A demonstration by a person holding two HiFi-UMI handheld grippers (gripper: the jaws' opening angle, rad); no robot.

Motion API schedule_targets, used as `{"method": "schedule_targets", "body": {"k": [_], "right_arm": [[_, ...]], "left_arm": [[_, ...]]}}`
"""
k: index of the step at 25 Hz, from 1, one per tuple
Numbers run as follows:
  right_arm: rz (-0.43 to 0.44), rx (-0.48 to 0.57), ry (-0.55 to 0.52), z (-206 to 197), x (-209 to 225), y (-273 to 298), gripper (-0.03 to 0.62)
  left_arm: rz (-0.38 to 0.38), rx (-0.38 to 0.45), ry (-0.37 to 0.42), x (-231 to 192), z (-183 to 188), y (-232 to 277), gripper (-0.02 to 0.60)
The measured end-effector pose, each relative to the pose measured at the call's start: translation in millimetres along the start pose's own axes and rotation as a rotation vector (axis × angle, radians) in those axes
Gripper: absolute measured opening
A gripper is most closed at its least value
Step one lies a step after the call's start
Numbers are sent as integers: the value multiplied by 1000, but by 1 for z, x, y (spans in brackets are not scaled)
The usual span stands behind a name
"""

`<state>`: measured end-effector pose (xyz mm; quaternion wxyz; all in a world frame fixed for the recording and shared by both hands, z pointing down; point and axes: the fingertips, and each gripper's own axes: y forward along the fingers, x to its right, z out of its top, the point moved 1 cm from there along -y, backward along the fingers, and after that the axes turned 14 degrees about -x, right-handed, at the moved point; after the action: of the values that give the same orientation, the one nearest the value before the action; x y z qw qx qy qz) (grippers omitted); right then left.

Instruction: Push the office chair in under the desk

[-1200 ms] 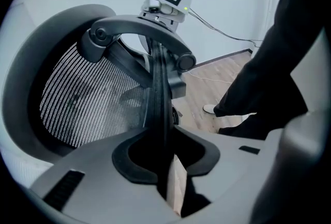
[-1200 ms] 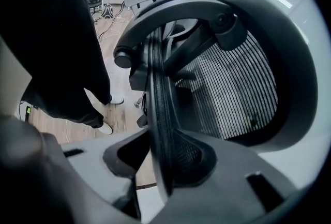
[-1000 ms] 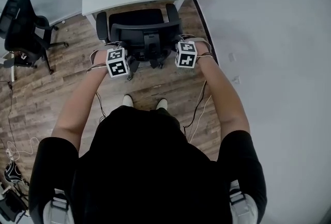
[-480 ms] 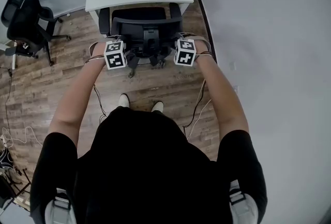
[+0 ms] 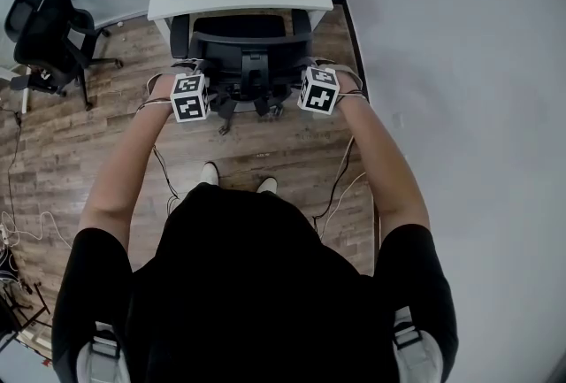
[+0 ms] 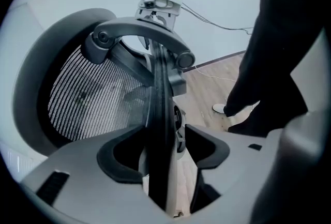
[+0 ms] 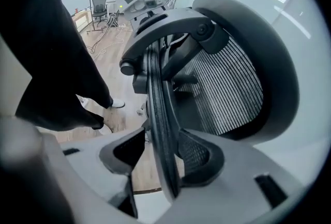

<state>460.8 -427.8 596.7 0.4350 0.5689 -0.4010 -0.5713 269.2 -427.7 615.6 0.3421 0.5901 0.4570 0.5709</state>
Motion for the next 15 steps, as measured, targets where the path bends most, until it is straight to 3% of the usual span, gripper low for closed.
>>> {"method": "schedule_targets", "body": {"k": [4, 7, 12, 15], "right_arm": [[-21, 33, -5, -4, 0, -19, 190], [-76, 139, 66, 2, 5, -46, 190], [-154, 454, 350, 15, 11, -107, 189], [-148, 671, 543, 21, 8, -141, 187]], "left_arm": [[50, 33, -43, -8, 1, -19, 253], [129, 135, -152, -17, 7, -49, 253], [232, 375, -351, -17, 29, -109, 249], [260, 518, -461, -10, 43, -143, 230]]}}
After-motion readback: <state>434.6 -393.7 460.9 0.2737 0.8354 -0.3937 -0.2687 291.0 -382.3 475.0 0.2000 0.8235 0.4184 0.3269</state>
